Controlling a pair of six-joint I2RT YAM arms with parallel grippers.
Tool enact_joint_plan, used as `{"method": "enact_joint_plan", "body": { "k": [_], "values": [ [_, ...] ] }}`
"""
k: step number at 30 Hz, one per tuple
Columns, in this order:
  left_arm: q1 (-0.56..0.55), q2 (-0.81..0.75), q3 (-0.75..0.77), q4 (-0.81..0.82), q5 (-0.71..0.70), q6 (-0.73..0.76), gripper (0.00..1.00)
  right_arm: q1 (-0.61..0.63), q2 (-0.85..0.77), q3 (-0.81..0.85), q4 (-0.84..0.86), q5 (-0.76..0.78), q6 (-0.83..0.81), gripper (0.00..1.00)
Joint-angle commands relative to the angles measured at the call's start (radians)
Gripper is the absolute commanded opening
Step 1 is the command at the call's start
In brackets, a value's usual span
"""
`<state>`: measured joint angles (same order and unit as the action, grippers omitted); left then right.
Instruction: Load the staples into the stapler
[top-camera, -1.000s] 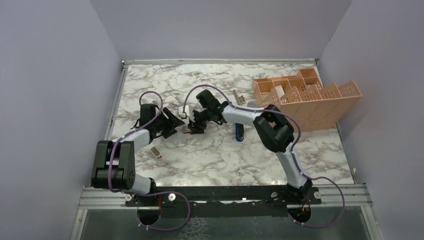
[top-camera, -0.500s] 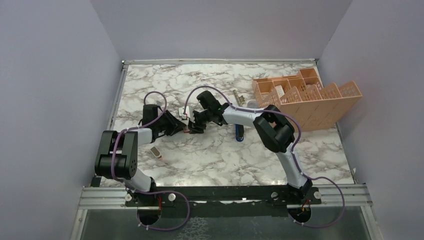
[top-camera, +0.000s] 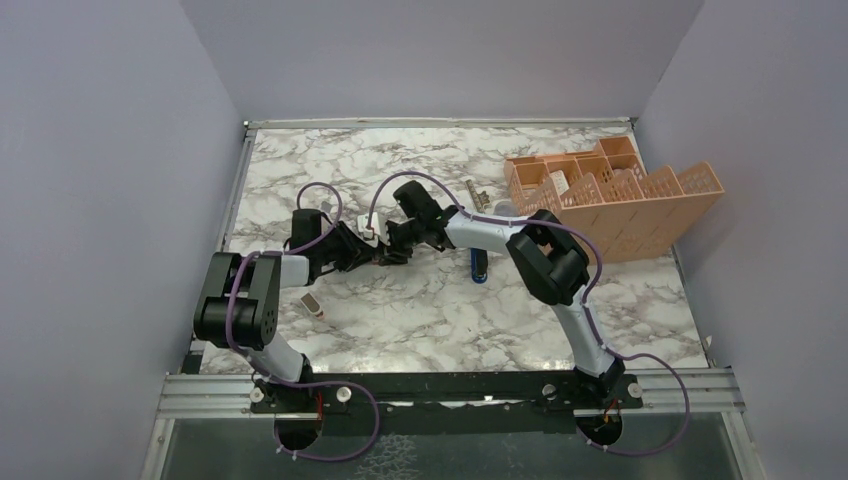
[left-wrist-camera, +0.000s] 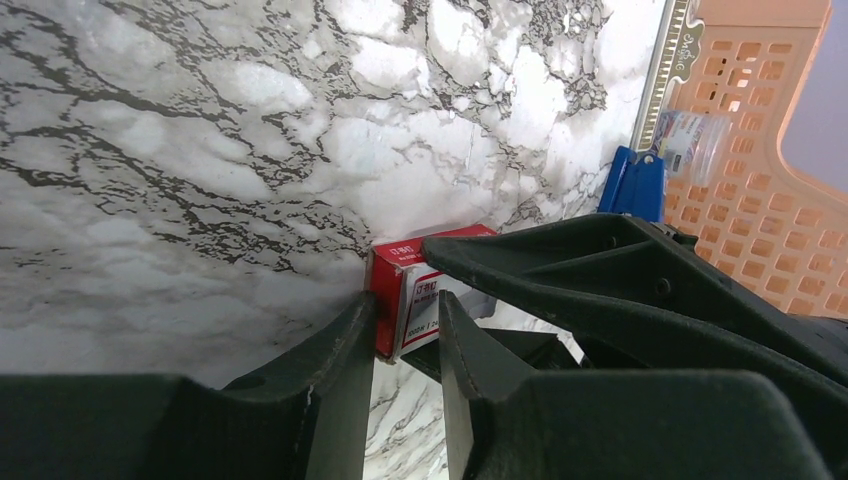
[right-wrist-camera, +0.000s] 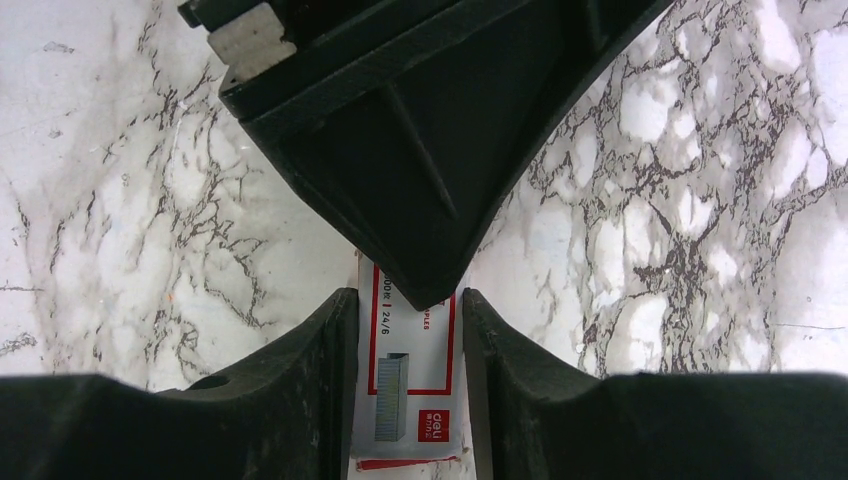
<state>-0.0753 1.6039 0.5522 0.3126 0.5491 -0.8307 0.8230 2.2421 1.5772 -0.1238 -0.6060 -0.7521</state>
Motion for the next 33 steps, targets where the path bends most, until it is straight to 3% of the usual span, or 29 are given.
{"method": "enact_joint_plan", "body": {
  "k": [1,9,14,20,24,30,33],
  "values": [
    [-0.028,0.025,0.012,0.061,0.063,-0.003,0.29,0.006,0.017,-0.029,0.014,0.052,-0.013,0.37],
    [-0.049,0.053,0.005,0.100,0.051,-0.027,0.29,0.007,0.039,0.016,-0.016,-0.032,0.013,0.38],
    [-0.050,0.044,0.008,0.106,0.050,-0.020,0.29,0.005,0.004,-0.037,0.036,-0.001,0.047,0.41],
    [-0.050,0.042,0.003,0.104,0.009,-0.012,0.26,-0.020,-0.076,-0.109,0.078,0.079,0.116,0.62],
    [-0.049,0.039,0.007,0.090,-0.004,0.001,0.28,-0.041,-0.096,-0.124,0.038,0.080,0.094,0.68],
    [-0.049,0.031,0.028,0.046,-0.019,0.026,0.32,-0.044,-0.096,-0.122,-0.028,0.081,0.028,0.69],
    [-0.050,0.028,0.040,0.025,-0.020,0.044,0.30,-0.045,-0.093,-0.120,-0.047,0.076,0.010,0.62]
  ]
}}
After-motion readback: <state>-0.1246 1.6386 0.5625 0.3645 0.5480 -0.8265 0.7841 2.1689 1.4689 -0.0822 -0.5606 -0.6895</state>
